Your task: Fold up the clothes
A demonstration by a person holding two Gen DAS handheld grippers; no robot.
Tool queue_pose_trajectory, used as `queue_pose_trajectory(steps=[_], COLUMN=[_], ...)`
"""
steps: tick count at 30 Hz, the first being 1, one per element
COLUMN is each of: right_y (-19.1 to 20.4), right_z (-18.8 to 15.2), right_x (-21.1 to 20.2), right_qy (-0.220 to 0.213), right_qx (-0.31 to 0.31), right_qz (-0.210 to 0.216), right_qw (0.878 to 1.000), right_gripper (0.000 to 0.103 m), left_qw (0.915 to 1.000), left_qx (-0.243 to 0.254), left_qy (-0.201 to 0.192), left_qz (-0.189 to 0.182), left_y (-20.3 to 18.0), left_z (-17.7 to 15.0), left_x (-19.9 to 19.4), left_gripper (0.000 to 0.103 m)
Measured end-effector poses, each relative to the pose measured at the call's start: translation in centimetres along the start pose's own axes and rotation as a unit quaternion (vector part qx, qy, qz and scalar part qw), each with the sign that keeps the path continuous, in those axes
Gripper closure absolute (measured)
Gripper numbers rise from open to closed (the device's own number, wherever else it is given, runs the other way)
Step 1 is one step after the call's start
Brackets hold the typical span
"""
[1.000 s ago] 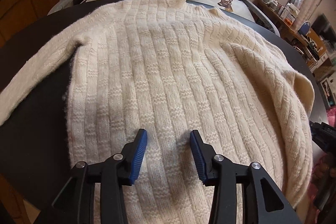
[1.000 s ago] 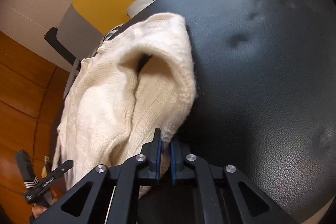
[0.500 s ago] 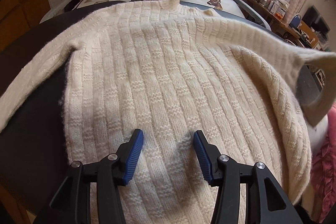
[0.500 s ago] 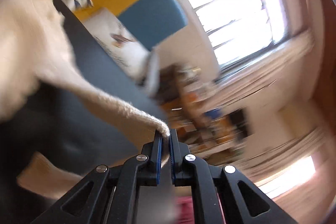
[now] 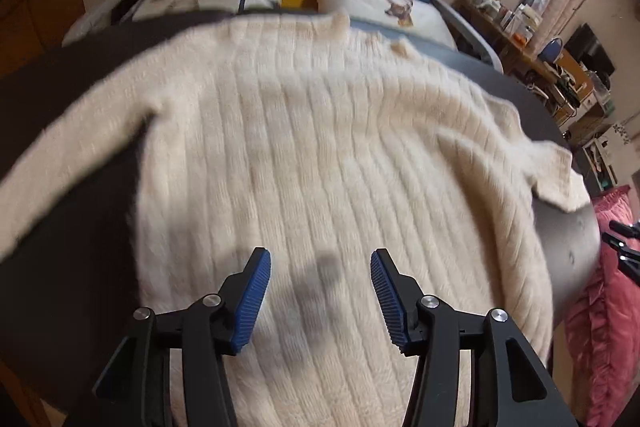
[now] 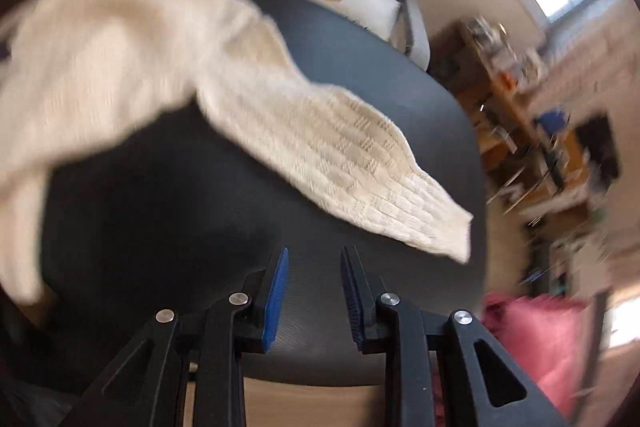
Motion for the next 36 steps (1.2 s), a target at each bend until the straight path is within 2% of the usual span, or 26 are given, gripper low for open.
queue_pose_trajectory(steps=[2,4,6,7,10,14,18,22,26,30,33,36], right_y=[-0.6,-0.3,0.6,1.1,2.0,1.8,1.7,1.9,1.6,1.0,0.4,0.1], right_z=[2.4,5.5,8.2,9.2,10.9,10.8,10.4,10.7,12.3,14.2,15.0,15.1], right_x=[-0.5,-0.7,0.9,1.7,5.5,10.0,13.9,16.4,17.8,19.1,19.1,16.0], right_qy=[-0.021,-0.040,-0.039,-0.032,0.009,0.047,0.081,0.096,0.070,0.048,0.049,0.019], right_qx=[0.065,0.115,0.146,0.149,0.144,0.154,0.157,0.141,0.135,0.134,0.147,0.162], right_qz=[0.060,0.120,0.173,0.177,0.163,0.147,0.128,0.099,0.059,0.006,0.007,0.050], right_qw=[0.996,0.985,0.973,0.972,0.976,0.976,0.976,0.980,0.987,0.990,0.988,0.985], right_gripper=[0.077,0.077,0.077,0.077,0.077,0.077,0.077,0.077,0.077,0.077,0.077,0.077], left_qw=[0.9994,0.9979,0.9953,0.9939,0.9903,0.9841,0.9789,0.9767,0.9859,0.9900,0.9957,0.9987], left_qx=[0.021,0.049,0.080,0.095,0.135,0.174,0.182,0.171,0.139,0.112,0.071,0.038], left_qy=[-0.026,-0.042,-0.054,-0.055,-0.029,0.024,0.092,0.130,0.092,0.075,0.057,0.021], left_qz=[-0.005,-0.008,-0.010,-0.009,-0.013,-0.021,-0.017,-0.001,0.016,0.042,0.019,-0.025], left_y=[-1.3,-3.0,-4.9,-5.8,-8.2,-10.9,-11.6,-10.9,-10.1,-9.9,-9.3,-8.5], left_z=[3.2,6.4,9.6,11.1,14.7,17.3,17.0,16.9,18.0,19.2,20.0,19.9], left_x=[-0.8,-0.7,-0.1,0.5,4.4,10.8,16.4,20.5,21.5,22.1,20.5,16.1], left_gripper=[0.050,0.050,0.050,0.050,0.050,0.050,0.052,0.055,0.054,0.053,0.054,0.054])
Point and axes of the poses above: each gripper's, at about its wrist camera, not at the fingertips, and x roughly the way its jaws point, y to its left, z to its top, the point moved 5 cm from there along x, roughly the way its jaws point, and after that the axes turned 10 degrees about -z, right-handed, at the moved point
